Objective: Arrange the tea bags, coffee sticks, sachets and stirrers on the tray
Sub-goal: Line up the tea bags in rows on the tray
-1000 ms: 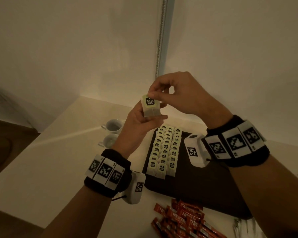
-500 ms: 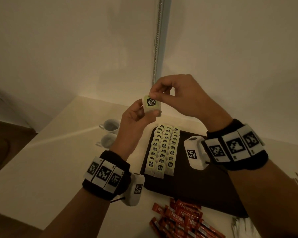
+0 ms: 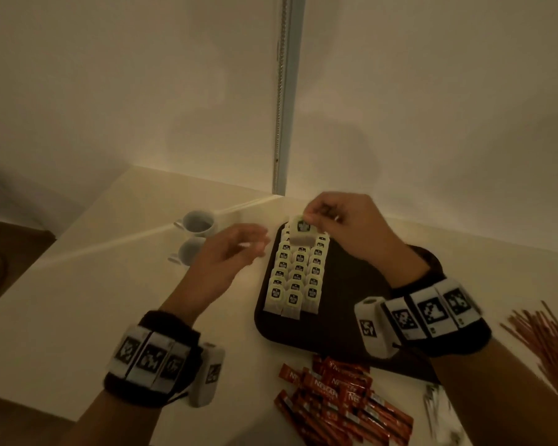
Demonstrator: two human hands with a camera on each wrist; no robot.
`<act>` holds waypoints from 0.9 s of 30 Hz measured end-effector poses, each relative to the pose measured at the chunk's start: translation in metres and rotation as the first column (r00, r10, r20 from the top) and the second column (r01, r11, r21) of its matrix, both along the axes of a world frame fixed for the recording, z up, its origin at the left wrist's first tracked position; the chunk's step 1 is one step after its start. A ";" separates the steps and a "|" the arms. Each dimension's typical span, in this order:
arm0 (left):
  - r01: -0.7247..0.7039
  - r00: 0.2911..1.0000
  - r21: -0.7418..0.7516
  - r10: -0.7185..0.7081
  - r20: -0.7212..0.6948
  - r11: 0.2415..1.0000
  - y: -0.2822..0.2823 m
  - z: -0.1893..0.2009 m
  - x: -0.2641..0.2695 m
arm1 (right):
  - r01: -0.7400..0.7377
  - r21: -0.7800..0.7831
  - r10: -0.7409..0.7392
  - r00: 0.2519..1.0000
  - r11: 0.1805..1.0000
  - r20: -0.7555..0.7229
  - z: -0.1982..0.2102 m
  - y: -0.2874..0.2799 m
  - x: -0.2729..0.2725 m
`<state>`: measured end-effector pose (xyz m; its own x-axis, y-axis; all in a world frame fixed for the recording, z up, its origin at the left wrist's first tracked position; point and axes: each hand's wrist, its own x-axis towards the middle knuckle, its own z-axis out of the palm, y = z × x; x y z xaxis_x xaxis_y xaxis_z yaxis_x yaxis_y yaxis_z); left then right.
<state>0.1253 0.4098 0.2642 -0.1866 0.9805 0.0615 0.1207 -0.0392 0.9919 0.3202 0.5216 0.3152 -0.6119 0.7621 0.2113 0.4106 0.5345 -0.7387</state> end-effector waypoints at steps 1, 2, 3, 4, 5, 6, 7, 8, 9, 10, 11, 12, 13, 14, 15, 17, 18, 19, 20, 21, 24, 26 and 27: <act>-0.002 0.999 -0.038 0.001 -0.035 0.999 -0.013 -0.010 -0.006 | 0.030 -0.066 -0.026 0.998 0.997 0.064 -0.019 -0.002 0.007; -0.005 0.997 -0.078 -0.001 -0.072 0.997 -0.026 -0.020 -0.013 | 0.061 -0.124 -0.043 0.989 0.990 0.140 -0.040 -0.003 0.014; -0.019 0.994 -0.118 0.005 -0.111 0.993 -0.039 -0.030 -0.019 | 0.088 -0.175 -0.048 0.974 0.981 0.222 -0.061 -0.004 0.020; -0.049 0.991 -0.166 0.026 -0.133 0.985 -0.051 -0.041 -0.026 | 0.110 -0.219 -0.039 0.952 0.969 0.303 -0.081 -0.005 0.025; -0.083 0.988 -0.217 0.053 -0.142 0.973 -0.063 -0.053 -0.033 | 0.124 -0.258 -0.019 0.927 0.958 0.374 -0.100 -0.006 0.029; -0.112 0.986 -0.269 0.074 -0.147 0.956 -0.074 -0.064 -0.040 | 0.133 -0.298 0.008 0.903 0.945 0.429 -0.117 -0.006 0.033; -0.136 0.982 -0.318 0.085 -0.169 0.938 -0.085 -0.074 -0.046 | 0.142 -0.346 0.038 0.885 0.927 0.464 -0.133 -0.007 0.037; -0.153 0.976 -0.366 0.083 -0.199 0.918 -0.096 -0.084 -0.052 | 0.156 -0.398 0.062 0.874 0.904 0.483 -0.145 -0.008 0.039; -0.167 0.972 -0.415 0.077 -0.224 0.894 -0.106 -0.092 -0.056 | 0.171 -0.442 0.078 0.868 0.880 0.491 -0.155 -0.008 0.041; -0.177 0.969 -0.457 0.075 -0.234 0.871 -0.115 -0.098 -0.059 | 0.185 -0.473 0.085 0.866 0.862 0.493 -0.164 -0.009 0.043; -0.186 0.970 -0.495 0.078 -0.231 0.849 -0.124 -0.103 -0.062 | 0.197 -0.491 0.083 0.867 0.849 0.491 -0.171 -0.009 0.044; -0.198 0.971 -0.526 0.093 -0.219 0.827 -0.132 -0.107 -0.064 | 0.210 -0.500 0.070 0.872 0.840 0.484 -0.176 -0.009 0.045; -0.210 0.972 -0.550 0.113 -0.206 0.808 -0.138 -0.110 -0.065 | 0.228 -0.502 0.044 0.880 0.834 0.473 -0.181 -0.009 0.045; -0.220 0.973 -0.571 0.134 -0.189 0.791 -0.144 -0.112 -0.066 | 0.250 -0.496 0.008 0.888 0.832 0.461 -0.184 -0.008 0.045; -0.228 0.973 -0.590 0.156 -0.171 0.775 -0.149 -0.113 -0.067 | 0.273 -0.482 -0.035 0.894 0.832 0.447 -0.187 -0.008 0.044; -0.242 0.970 -0.608 0.196 -0.143 0.756 -0.155 -0.113 -0.068 | 0.305 -0.444 -0.106 0.902 0.843 0.419 -0.189 -0.008 0.041; -0.248 0.968 -0.613 0.211 -0.134 0.750 -0.157 -0.114 -0.068 | 0.312 -0.428 -0.129 0.905 0.848 0.405 -0.189 -0.008 0.040; -0.252 0.967 -0.617 0.221 -0.128 0.745 -0.159 -0.114 -0.069 | 0.315 -0.419 -0.144 0.909 0.851 0.390 -0.189 -0.008 0.038; -0.256 0.966 -0.621 0.227 -0.127 0.741 -0.160 -0.115 -0.069 | 0.316 -0.413 -0.154 0.912 0.854 0.379 -0.190 -0.008 0.037; -0.257 0.965 -0.625 0.228 -0.128 0.737 -0.160 -0.116 -0.069 | 0.317 -0.404 -0.161 0.913 0.858 0.374 -0.191 -0.007 0.035; -0.253 0.966 -0.634 0.223 -0.130 0.731 -0.160 -0.118 -0.071 | 0.320 -0.376 -0.173 0.910 0.869 0.377 -0.196 -0.006 0.033; -0.249 0.967 -0.640 0.218 -0.128 0.727 -0.159 -0.119 -0.072 | 0.325 -0.377 -0.183 0.912 0.867 0.366 -0.198 -0.006 0.032; -0.247 0.968 -0.641 0.217 -0.128 0.727 -0.159 -0.119 -0.071 | 0.329 -0.379 -0.191 0.914 0.865 0.357 -0.198 -0.007 0.032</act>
<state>0.0539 0.2511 0.1454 -0.4257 0.7122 -0.5581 0.0809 0.6443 0.7605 0.3521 0.5150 0.1176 -0.3586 0.8744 -0.3269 0.7262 0.0412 -0.6863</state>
